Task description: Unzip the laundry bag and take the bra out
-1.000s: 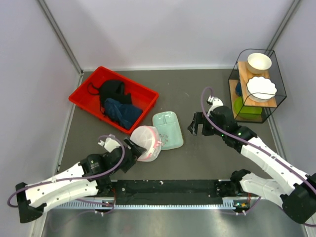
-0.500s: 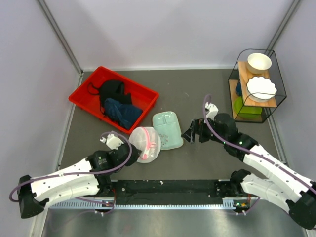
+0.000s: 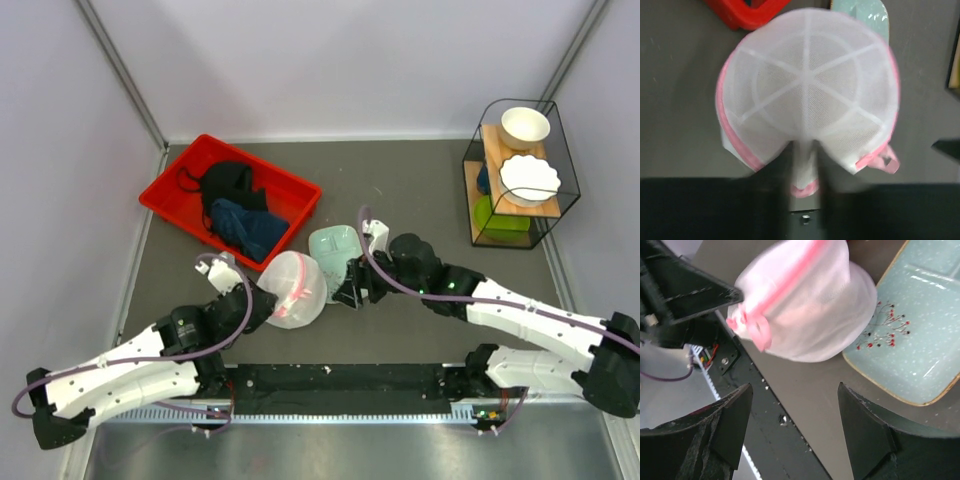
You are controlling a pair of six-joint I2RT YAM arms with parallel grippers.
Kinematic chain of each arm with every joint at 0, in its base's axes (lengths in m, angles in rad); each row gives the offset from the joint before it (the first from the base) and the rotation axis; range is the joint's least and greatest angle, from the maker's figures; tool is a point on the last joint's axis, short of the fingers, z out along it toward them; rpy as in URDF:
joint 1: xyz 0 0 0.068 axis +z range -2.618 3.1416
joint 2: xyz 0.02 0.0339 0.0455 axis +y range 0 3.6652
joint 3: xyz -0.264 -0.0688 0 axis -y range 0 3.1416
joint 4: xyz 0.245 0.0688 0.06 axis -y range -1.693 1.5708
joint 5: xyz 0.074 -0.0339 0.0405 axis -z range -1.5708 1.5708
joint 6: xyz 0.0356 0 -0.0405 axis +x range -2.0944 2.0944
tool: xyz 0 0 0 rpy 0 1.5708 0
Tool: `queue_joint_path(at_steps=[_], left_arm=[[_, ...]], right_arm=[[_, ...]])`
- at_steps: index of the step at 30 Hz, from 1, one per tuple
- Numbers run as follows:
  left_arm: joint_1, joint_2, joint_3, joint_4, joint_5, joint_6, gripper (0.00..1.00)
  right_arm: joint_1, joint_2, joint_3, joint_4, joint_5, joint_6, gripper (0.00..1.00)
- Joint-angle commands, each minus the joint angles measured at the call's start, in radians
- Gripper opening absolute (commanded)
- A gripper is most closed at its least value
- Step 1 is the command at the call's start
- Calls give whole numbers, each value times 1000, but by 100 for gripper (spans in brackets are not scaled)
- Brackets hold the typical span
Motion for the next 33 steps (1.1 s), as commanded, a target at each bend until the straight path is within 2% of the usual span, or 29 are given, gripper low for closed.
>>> queue_joint_path(at_steps=[1,3,5,6,9,11,13,17,21,23,26,28,33], left_arm=[[-1,1,83,26,-24,240,53],[-1,18,107,48,49,371,67],[-1,41,114,78,104,486,77],[0,85,121,77,132,511,79],[-9,200,155,59,169,551,79],[-56,263,164,81,172,579,78],[-124,288,169,129,154,600,76],[-156,340,169,163,148,628,75],[-159,311,163,143,131,620,78],[-159,236,151,158,148,636,80],[-158,115,94,238,268,717,82],[-161,89,65,244,339,725,82],[-207,188,74,174,287,670,70]], right_arm=[[12,52,126,-50,124,-36,70],[12,56,154,-74,176,-48,72],[5,52,162,-89,188,-56,73],[-4,44,165,-95,187,-57,73],[-60,17,159,-101,152,-39,73],[-93,-2,148,-103,106,-22,73],[-129,-23,133,-109,81,-19,74],[-141,-45,119,-128,61,-19,74],[-141,-49,103,-137,58,-19,74],[-143,-49,97,-135,63,-18,74],[-143,-49,91,-137,66,-19,74],[-143,-45,90,-138,66,-22,75],[-143,-31,90,-135,66,-22,75]])
